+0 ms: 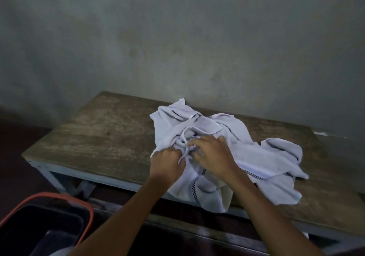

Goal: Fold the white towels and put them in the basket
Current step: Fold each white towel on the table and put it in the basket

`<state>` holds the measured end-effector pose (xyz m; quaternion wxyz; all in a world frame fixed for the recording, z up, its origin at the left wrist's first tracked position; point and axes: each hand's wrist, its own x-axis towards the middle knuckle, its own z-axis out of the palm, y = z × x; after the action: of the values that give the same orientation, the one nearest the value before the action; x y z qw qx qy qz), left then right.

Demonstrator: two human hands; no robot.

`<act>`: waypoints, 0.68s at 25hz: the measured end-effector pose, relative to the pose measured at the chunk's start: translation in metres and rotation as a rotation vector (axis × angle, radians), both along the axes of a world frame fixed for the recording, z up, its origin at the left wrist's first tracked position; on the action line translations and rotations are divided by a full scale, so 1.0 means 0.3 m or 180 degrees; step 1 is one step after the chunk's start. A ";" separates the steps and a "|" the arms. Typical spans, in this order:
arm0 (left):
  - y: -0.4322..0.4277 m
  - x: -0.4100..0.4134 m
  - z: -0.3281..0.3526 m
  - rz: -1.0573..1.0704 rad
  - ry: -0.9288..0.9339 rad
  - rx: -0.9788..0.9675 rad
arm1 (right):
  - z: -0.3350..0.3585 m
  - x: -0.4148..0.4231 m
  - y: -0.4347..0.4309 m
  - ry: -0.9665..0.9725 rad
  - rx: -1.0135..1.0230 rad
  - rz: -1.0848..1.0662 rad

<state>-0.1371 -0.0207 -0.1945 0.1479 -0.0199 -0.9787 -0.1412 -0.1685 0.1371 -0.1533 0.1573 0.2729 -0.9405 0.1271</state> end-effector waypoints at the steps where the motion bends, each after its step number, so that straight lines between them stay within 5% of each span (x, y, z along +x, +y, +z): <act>1: -0.001 -0.010 -0.008 -0.0045 0.0061 0.0050 | -0.015 -0.022 -0.011 0.0183 0.0176 0.0082; 11: -0.079 0.030 0.117 -0.0378 0.1109 -0.0485 | 0.065 -0.017 0.002 0.0580 0.0840 -0.0177; 17: -0.168 -0.057 0.505 -0.0703 0.1150 -0.1012 | 0.368 -0.064 0.042 0.0394 0.0782 -0.0685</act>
<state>-0.1541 -0.0712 -0.0429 0.2989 -0.1745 -0.9382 0.0048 -0.1877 0.1498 -0.0428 0.1931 0.1951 -0.9613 -0.0234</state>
